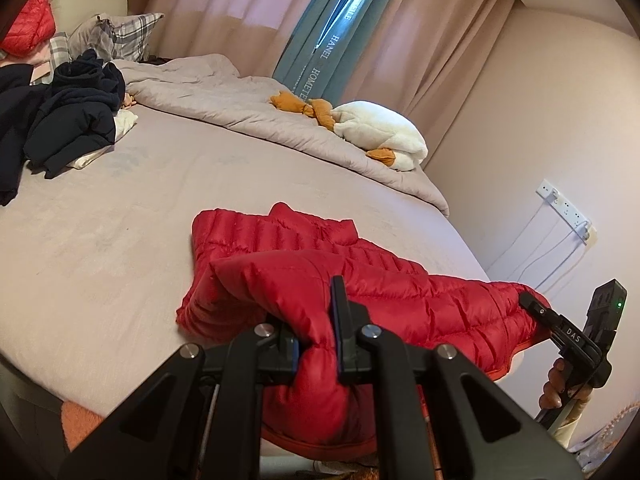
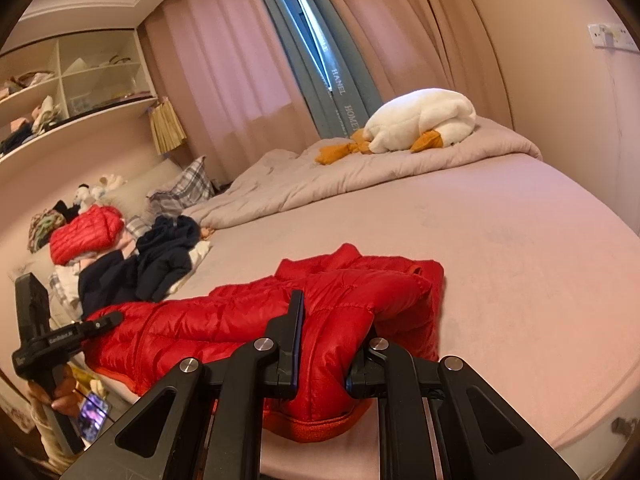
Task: Fold large clothes
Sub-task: 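Lift the hem with both tools and fold it toward the collar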
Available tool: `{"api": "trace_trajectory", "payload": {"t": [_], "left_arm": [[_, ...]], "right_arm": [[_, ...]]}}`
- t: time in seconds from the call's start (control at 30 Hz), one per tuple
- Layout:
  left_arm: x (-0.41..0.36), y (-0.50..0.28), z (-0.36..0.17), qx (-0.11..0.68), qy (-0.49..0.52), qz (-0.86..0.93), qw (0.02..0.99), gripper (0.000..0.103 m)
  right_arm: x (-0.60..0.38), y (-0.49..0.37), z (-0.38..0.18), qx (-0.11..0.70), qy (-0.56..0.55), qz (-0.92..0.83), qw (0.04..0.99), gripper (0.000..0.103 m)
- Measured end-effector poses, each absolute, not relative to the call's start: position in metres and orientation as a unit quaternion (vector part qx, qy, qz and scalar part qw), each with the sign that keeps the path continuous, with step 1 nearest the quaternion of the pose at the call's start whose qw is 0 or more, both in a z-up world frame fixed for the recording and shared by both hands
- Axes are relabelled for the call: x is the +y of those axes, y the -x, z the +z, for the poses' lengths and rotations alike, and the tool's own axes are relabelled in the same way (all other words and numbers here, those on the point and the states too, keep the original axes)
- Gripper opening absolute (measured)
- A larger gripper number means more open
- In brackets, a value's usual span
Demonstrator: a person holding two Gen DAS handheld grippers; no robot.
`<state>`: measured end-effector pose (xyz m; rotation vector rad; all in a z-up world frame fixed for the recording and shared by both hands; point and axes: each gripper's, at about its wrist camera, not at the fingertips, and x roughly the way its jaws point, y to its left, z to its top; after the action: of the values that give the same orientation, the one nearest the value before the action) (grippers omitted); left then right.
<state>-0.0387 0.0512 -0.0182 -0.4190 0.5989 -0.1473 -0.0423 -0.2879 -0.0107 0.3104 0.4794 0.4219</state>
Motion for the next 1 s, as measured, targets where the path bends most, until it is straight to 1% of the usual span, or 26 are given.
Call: {"api": "trace_trajectory", "payload": {"t": [0.3,1.0], "left_arm": [[0.057,-0.006,-0.023,0.317,0.215,-0.054,0.922,0.012],[0.068,-0.11,-0.05,0.403,0.224,-0.038,0.886,0.012]], "right_arm": [[-0.286,0.01,-0.011,0.252,-0.166,0.197,0.933,0.016],[-0.264,-0.079,-0.02,0.348,-0.149,0.143,0.914,0.016]]}}
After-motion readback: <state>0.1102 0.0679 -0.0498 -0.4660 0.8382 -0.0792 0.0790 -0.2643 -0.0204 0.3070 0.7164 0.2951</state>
